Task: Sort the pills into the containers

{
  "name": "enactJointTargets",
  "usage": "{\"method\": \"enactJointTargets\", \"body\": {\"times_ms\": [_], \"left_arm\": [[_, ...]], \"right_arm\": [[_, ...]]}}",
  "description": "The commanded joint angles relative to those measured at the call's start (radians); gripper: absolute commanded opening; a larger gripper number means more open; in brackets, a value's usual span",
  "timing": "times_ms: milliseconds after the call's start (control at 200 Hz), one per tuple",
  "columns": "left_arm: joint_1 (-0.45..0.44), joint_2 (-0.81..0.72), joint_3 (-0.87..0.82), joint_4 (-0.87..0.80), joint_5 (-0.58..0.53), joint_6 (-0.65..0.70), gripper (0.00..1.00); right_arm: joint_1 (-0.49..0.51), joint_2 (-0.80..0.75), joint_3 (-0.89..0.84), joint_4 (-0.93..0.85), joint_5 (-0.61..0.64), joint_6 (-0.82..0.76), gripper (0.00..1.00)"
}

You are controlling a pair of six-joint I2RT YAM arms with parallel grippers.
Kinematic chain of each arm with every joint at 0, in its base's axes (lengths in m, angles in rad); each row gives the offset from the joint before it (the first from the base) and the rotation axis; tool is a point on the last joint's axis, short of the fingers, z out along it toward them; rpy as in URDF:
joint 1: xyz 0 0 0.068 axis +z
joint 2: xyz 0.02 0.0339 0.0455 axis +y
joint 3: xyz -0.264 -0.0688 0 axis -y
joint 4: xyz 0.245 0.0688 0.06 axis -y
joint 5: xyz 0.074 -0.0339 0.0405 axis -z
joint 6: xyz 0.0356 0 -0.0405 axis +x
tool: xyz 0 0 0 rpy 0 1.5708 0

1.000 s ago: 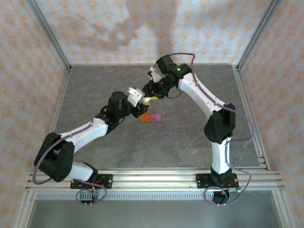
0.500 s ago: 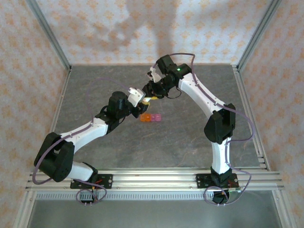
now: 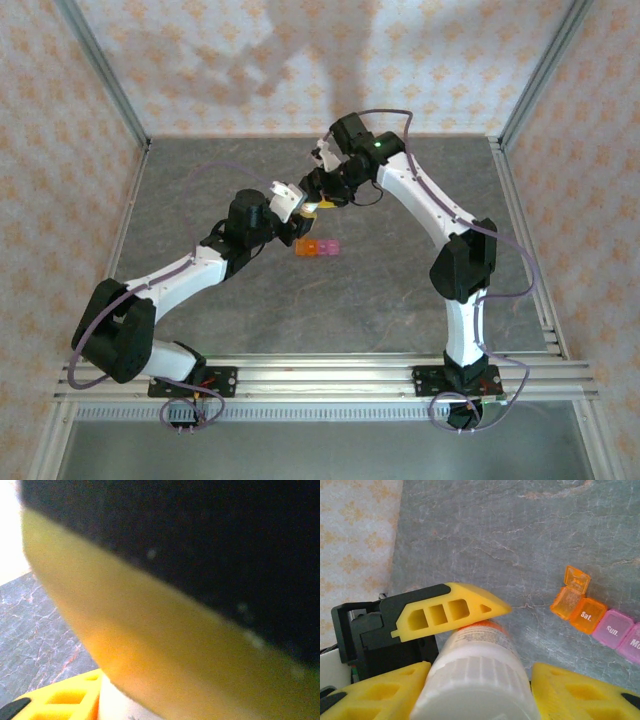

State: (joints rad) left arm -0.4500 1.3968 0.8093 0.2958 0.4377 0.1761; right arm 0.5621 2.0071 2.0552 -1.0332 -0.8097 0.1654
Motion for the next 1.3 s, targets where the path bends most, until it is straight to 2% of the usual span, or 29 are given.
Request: {"method": "enactJointTargets", "body": {"times_ms": [0,135,285,480,696,1031,1291], "left_arm": [[0.003,-0.012,0.022,0.011,-0.008,-0.024,0.00],[0.003,-0.007,0.021,0.011,-0.008,-0.029,0.00],[0.005,-0.001,0.022,0.012,-0.005,-0.036,0.00],[0.013,-0.001,0.022,0.022,-0.011,-0.069,0.00],[0.067,-0.006,0.019,0.064,0.022,-0.162,0.00],[0.089,-0.013,0.029,0.069,0.159,-0.209,0.00],[0.089,0.001,0.037,0.095,0.227,-0.245,0.00]], "right_arm": [[-0.023,-0.050,0.005,0.023,0.004,0.022,0.56],[-0.033,-0.067,-0.012,0.038,0.001,0.028,0.56],[-0.036,-0.081,-0.036,0.057,-0.008,0.035,0.51],[-0.064,-0.127,-0.101,0.096,-0.004,0.054,0.67],[-0.117,-0.264,-0.252,0.184,-0.008,0.099,0.70],[-0.139,-0.428,-0.532,0.516,0.069,0.308,0.71],[-0.073,-0.413,-0.563,0.713,0.133,0.414,0.71]]}}
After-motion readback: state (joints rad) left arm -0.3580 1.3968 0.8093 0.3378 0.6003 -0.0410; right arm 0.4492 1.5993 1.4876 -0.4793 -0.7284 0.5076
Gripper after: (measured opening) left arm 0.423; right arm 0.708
